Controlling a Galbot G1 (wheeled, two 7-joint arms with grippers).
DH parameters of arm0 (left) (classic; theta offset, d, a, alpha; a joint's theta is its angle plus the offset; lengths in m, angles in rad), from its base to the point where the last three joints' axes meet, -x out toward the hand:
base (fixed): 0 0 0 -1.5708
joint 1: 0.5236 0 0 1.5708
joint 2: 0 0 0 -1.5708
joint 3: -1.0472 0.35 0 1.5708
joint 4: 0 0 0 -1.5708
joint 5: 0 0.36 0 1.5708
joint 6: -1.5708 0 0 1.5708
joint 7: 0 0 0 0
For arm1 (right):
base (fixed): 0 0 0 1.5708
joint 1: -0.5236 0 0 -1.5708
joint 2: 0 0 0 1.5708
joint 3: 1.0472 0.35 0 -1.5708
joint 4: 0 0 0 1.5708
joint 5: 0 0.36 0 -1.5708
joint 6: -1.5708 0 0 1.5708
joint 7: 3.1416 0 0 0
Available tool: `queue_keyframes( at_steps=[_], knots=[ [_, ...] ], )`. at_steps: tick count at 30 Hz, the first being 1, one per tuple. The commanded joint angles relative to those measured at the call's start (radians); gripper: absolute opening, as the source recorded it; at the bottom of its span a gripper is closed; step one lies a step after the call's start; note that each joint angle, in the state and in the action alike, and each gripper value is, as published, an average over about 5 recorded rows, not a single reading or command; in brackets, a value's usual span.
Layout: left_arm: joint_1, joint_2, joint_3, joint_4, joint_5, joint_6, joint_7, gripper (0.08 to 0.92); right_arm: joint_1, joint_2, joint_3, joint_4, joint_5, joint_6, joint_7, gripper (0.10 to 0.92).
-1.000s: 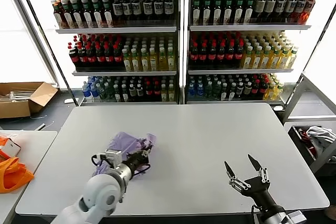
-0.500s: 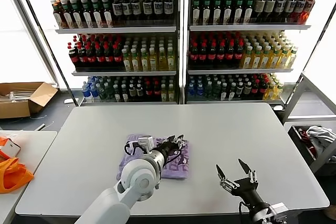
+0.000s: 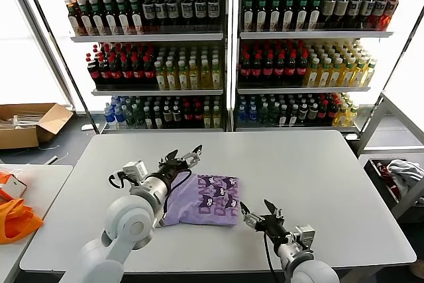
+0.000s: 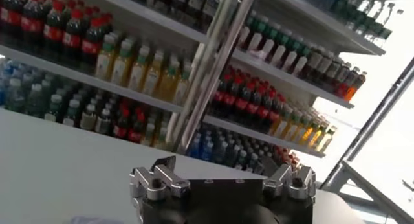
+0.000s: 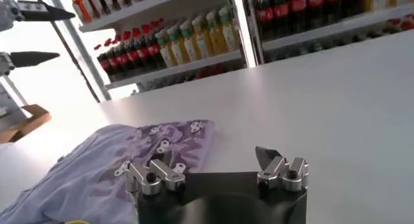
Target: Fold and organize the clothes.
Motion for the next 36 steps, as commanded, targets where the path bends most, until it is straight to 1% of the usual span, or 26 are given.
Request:
queue_keyframes(
  at_steps=[1, 9, 14, 16, 19, 23, 25, 28, 32, 36],
  knots=[
    [0.246, 0.070, -0.275, -0.173, 0.105, -0.055, 0.099, 0.812, 0.204, 0.056, -0.220, -0.185, 0.119, -0.083, 0.078, 0.780],
    [0.278, 0.057, -0.284, -0.198, 0.103, -0.043, 0.080, 0.823, 0.190, 0.074, -0.203, -0.185, 0.138, -0.046, 0.087, 0.559],
    [0.294, 0.052, -0.287, -0.210, 0.105, -0.033, 0.086, 0.823, 0.161, 0.059, -0.168, -0.150, 0.122, -0.016, 0.054, 0.412],
    [0.300, 0.052, -0.295, -0.213, 0.105, -0.032, 0.088, 0.823, 0.148, 0.046, -0.155, -0.133, 0.101, -0.009, 0.025, 0.352],
    [0.314, 0.047, -0.319, -0.216, 0.105, -0.031, 0.095, 0.823, 0.124, 0.020, -0.135, -0.102, 0.029, -0.014, -0.036, 0.265],
    [0.343, 0.040, -0.363, -0.223, 0.105, -0.031, 0.104, 0.823, 0.095, -0.017, -0.076, -0.051, -0.058, -0.053, -0.095, 0.161],
    [0.360, 0.041, -0.382, -0.228, 0.104, -0.031, 0.109, 0.823, 0.085, -0.051, -0.033, -0.025, -0.069, -0.072, -0.112, 0.135],
    [0.380, 0.038, -0.400, -0.237, 0.103, -0.031, 0.116, 0.823, 0.073, -0.118, 0.037, -0.007, -0.067, -0.084, -0.130, 0.131],
    [0.391, 0.025, -0.406, -0.244, 0.103, -0.037, 0.118, 0.823, 0.060, -0.190, 0.125, -0.031, -0.064, -0.075, -0.144, 0.131],
    [0.400, 0.019, -0.404, -0.255, 0.102, -0.047, 0.124, 0.822, 0.044, -0.216, 0.205, -0.068, -0.064, -0.060, -0.156, 0.131]
  ],
)
